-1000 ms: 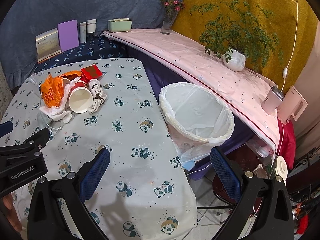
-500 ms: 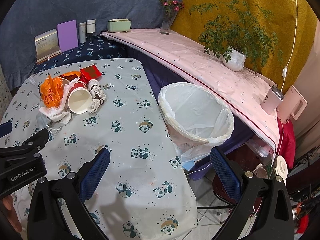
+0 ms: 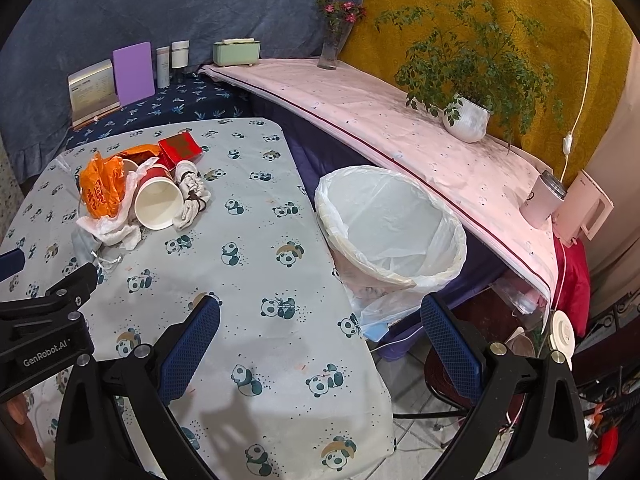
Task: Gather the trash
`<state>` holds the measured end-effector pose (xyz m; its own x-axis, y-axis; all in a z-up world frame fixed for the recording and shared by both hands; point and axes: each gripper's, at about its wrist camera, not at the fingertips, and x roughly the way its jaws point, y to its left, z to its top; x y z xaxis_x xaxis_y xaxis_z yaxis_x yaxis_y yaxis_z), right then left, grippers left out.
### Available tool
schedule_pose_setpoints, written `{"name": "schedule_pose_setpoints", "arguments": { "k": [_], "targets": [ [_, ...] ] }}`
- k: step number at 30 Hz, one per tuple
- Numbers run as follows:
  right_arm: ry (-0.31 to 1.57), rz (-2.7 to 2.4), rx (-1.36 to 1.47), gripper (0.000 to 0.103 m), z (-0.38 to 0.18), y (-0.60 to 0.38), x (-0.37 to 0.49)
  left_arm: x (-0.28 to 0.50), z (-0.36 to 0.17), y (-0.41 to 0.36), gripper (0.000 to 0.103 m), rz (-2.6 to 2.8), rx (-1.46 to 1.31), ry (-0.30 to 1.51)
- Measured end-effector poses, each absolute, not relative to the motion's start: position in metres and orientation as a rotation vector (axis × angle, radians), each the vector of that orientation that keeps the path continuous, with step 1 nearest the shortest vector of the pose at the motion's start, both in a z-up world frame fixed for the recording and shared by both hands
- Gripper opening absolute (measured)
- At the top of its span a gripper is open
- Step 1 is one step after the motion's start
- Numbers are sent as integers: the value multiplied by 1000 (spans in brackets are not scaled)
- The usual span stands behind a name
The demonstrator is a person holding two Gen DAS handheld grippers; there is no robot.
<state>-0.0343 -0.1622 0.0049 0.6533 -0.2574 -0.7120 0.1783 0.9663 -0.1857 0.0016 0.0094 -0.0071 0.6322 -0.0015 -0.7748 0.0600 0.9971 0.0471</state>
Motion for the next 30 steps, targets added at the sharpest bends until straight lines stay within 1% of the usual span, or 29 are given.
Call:
{"name": "schedule_pose_setpoints", "arguments": {
  "k": [30],
  "targets": [
    [822, -249, -106, 96, 6, -161, -34, 2, -12, 11, 96, -31, 61, 902]
  ]
}}
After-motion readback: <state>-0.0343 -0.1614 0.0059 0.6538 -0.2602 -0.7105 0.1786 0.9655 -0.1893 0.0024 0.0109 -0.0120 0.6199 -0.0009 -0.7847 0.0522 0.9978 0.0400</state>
